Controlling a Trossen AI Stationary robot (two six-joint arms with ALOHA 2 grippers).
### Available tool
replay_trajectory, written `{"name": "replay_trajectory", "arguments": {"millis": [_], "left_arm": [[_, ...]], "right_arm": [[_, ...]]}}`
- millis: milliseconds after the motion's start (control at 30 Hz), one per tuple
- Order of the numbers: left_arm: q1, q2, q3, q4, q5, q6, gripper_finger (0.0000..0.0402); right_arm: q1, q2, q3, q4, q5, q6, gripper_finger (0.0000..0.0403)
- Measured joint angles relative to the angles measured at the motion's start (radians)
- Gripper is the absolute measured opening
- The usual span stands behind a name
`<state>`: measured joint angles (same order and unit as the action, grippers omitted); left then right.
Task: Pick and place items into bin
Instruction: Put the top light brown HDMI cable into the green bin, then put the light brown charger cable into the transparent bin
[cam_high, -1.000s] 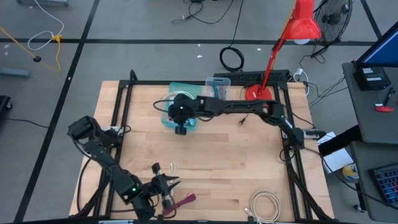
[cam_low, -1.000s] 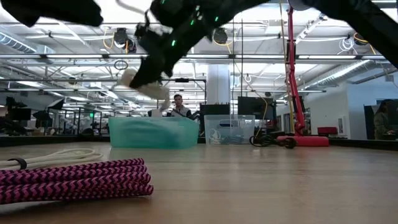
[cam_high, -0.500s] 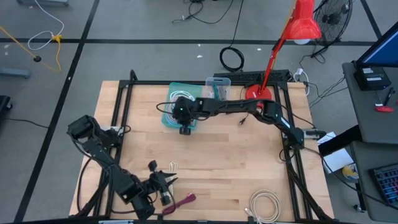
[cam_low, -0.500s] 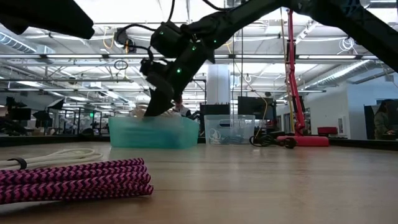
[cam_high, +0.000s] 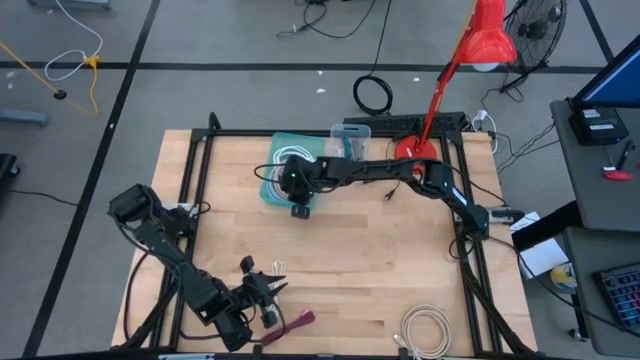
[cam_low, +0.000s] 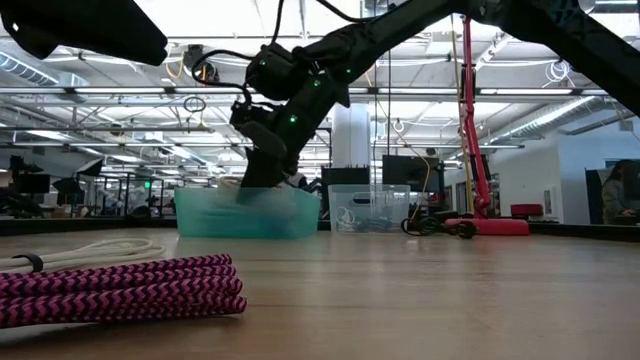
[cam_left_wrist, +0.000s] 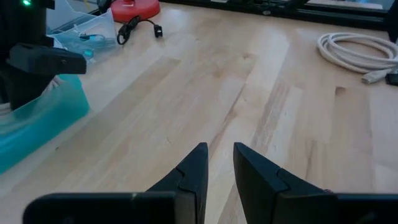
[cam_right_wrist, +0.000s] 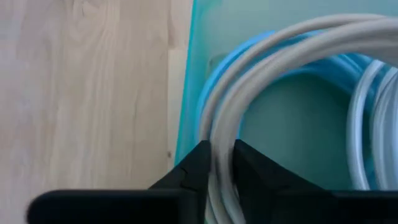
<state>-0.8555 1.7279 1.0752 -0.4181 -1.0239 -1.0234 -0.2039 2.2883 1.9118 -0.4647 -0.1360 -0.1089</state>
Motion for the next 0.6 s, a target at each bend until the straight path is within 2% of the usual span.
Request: {"name": "replay_trajectory", "arguments": {"millis": [300, 600], "left_arm": [[0.016, 0.000, 0.000, 0.000, 0.013, 0.042, 0.0081], [0.006, 0.000, 0.000, -0.015, 0.022, 0.024, 0.0081]], "right_arm": [[0.008, -0.010, -0.001, 0.040, 0.026, -0.036, 0.0160], [0.010, -0.104, 0.012, 0.010, 0.153, -0.054, 0.0182]]}}
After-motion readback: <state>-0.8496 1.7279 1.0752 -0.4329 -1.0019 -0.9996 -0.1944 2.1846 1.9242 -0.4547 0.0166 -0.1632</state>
